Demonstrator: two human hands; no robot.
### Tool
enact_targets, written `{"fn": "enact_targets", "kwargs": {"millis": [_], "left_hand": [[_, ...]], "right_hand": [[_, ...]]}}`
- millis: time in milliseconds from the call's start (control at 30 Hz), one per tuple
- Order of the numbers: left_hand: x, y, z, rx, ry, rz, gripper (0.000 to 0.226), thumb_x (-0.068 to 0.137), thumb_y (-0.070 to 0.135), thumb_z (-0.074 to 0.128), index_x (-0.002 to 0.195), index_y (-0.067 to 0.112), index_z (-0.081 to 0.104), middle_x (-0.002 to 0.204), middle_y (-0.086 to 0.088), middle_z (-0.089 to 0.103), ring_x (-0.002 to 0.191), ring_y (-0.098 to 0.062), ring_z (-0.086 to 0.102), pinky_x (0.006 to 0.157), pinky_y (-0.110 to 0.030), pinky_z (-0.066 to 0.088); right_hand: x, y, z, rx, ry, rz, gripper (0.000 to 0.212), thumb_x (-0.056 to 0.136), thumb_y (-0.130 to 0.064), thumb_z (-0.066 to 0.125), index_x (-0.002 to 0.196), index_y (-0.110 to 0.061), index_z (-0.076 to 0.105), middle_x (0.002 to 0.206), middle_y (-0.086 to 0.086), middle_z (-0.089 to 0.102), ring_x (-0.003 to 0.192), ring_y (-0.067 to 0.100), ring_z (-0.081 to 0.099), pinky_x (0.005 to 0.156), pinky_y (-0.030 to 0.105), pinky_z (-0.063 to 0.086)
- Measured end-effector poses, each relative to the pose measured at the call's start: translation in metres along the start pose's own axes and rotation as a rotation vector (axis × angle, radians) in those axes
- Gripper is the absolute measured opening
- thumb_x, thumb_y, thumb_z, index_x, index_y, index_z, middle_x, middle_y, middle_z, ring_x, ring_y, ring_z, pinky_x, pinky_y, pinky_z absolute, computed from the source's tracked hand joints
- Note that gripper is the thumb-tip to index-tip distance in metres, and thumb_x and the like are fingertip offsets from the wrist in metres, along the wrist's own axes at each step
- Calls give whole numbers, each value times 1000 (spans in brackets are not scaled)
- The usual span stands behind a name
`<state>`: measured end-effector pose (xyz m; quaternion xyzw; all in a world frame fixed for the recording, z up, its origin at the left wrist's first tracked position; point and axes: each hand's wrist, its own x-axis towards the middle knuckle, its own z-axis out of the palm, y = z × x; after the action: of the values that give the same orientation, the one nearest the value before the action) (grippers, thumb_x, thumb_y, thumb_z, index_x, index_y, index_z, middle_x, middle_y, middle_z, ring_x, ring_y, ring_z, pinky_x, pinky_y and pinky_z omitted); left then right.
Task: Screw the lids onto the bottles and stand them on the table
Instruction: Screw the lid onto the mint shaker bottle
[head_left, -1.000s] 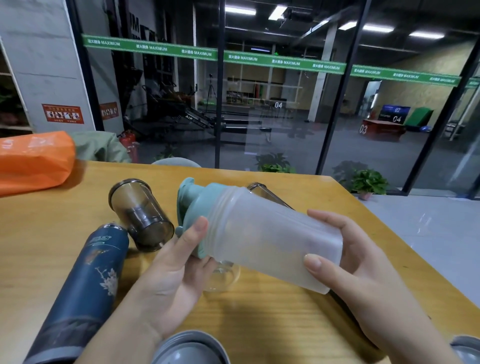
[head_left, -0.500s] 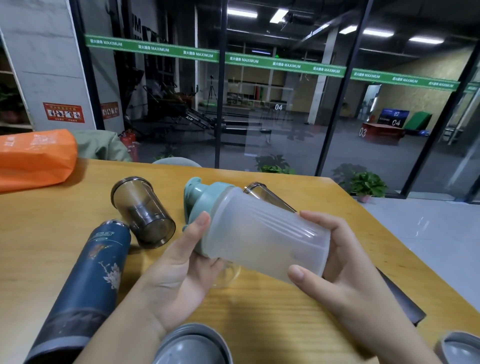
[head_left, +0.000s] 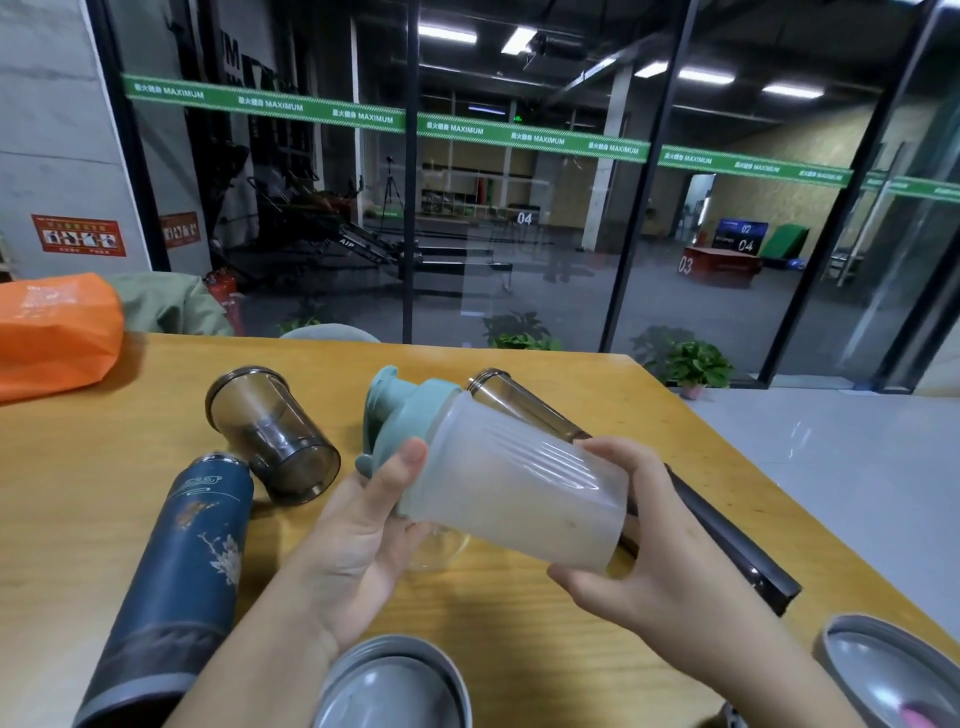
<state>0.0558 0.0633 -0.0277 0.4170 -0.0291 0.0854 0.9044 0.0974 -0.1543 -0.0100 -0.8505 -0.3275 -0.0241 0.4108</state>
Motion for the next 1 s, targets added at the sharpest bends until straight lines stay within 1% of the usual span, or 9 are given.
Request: {"fn": "enact_targets", "kwargs": {"millis": [133,267,400,500,600,667,733,867,1000], "left_hand": [[0,-2,1,92,-30,10,96,40,43,93,123,7,61,119,-17,66,108,-28,64,95,-43,50],[0,-2,-1,88,-89,32,89,42,42,93,119,8,63,113,-15,68,103,-26,65,85,-37,55],[1,-3,-6,113,-103,56,96,41,44,93,124,11,59,119,-14,66,110,-29,63,88,-41,54],[2,-4,-7,135,-90,83,105,41,46,93,131,9,53,125,-16,63,113,-31,61,85,-44,54],[4,-5,-7,147,-57,111,104,38,46,93,127,7,55,122,-17,65,109,-30,63,88,-47,53],[5,-4,-8,159,-31,122,105,36,48,93,126,8,56,121,-16,65,107,-29,64,90,-50,50],[6,-4,-10,148,-21,120,105,36,48,93,125,7,56,122,-16,65,107,-29,64,90,-50,49],[7,-3,-11,118,-19,93,112,36,46,94,131,5,51,126,-17,62,114,-31,61,93,-47,51],[6,-3,-12,113,-35,90,112,39,47,93,134,7,48,129,-17,60,117,-31,59,92,-45,51]], "right_hand": [[-5,6,-1,201,15,100,68,64,-40,84,110,-47,36,107,-28,57,98,-8,61,77,19,53],[-6,4,3,404,74,172,69,52,-60,68,111,-28,54,98,-16,68,84,6,70,64,23,55],[1,-3,10,657,95,307,56,72,-58,69,105,-14,61,91,14,70,66,32,70,52,31,54],[2,-4,13,649,136,344,50,80,-59,50,102,-15,58,86,12,71,61,31,68,48,30,50],[-1,-1,14,634,98,279,60,70,-62,71,117,-34,49,110,5,64,73,24,72,60,30,54],[-5,4,12,501,51,196,74,62,-51,75,122,-55,33,124,-14,54,85,21,72,72,31,57],[-8,9,9,396,15,112,79,67,-36,78,122,-64,28,130,-24,48,93,19,70,83,36,57],[-9,11,5,387,2,75,77,76,-15,80,125,-55,35,130,-23,50,88,20,71,79,33,56],[-9,5,1,379,-18,144,77,62,-41,81,128,-46,42,114,-20,63,72,24,71,63,28,54]]}}
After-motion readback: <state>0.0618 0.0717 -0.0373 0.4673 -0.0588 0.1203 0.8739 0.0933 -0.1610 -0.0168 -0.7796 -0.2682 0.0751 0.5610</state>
